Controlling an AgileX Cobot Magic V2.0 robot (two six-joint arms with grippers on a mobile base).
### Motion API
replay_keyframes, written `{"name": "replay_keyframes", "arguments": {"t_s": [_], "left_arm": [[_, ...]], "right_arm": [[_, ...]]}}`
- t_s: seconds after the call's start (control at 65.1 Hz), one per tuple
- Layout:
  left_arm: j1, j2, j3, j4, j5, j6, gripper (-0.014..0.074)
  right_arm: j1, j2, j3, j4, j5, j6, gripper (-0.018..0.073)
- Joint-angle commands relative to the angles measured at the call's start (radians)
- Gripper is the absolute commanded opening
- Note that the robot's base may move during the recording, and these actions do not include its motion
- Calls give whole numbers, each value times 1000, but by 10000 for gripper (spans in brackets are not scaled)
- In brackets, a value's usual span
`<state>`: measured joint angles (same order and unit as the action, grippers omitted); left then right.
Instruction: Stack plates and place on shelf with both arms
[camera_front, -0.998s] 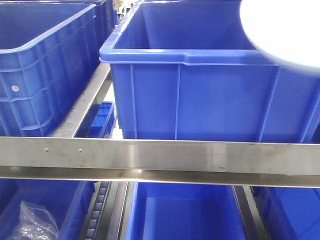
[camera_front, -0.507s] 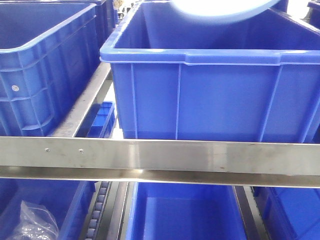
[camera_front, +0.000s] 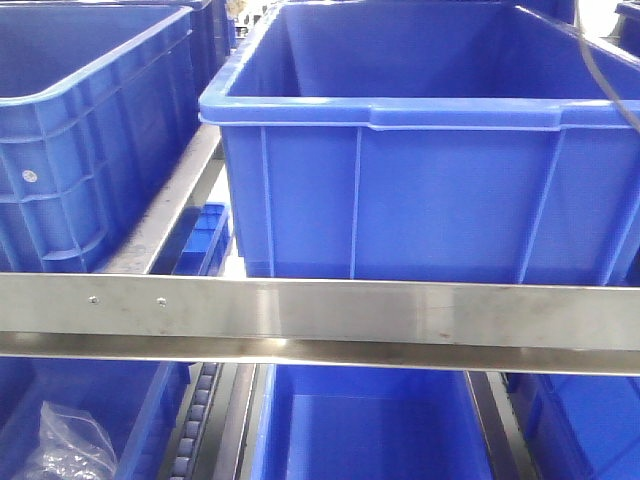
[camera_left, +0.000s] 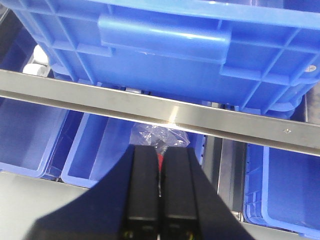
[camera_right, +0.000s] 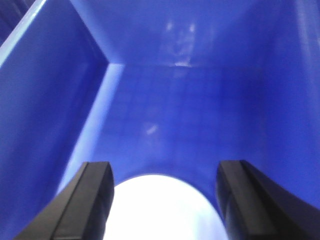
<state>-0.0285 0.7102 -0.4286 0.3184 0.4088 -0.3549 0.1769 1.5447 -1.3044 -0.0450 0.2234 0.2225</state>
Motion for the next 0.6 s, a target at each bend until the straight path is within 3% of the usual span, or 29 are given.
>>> {"name": "replay_keyframes", "arguments": {"t_s": [0.0,0.154,0.246,0.292,0.584], "left_arm": [[2,-3,-29,10,-65,-8,82],[2,-3,-29,10,-65,-8,82],[2,-3,-29,10,-65,-8,82],[2,-3,-29,10,-65,-8,82],[2,-3,-29,10,-65,-8,82]], "right_arm": [[-2,-120,3,-3,-48,-4,494],[-15,-308,173,-3,-107,-5,316],[-43,-511,344,-3,-152,-5,29],[-59,-596,429,-3,-177,-5,72],[-162,-1063,777,-3,-197,-5,48]]}}
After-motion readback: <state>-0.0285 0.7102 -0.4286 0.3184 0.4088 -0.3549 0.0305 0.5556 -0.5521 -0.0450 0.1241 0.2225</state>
